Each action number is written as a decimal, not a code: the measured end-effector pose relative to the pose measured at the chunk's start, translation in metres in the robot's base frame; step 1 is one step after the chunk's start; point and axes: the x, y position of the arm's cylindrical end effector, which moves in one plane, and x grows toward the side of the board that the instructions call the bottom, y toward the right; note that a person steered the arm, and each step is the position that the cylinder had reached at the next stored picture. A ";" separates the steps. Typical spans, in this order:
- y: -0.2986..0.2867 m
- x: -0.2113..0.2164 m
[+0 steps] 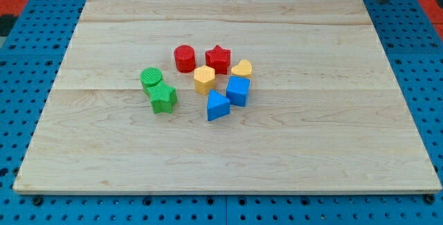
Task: Move the blue triangle towards the bottom right of the board
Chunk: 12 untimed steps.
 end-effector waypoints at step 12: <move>-0.248 0.252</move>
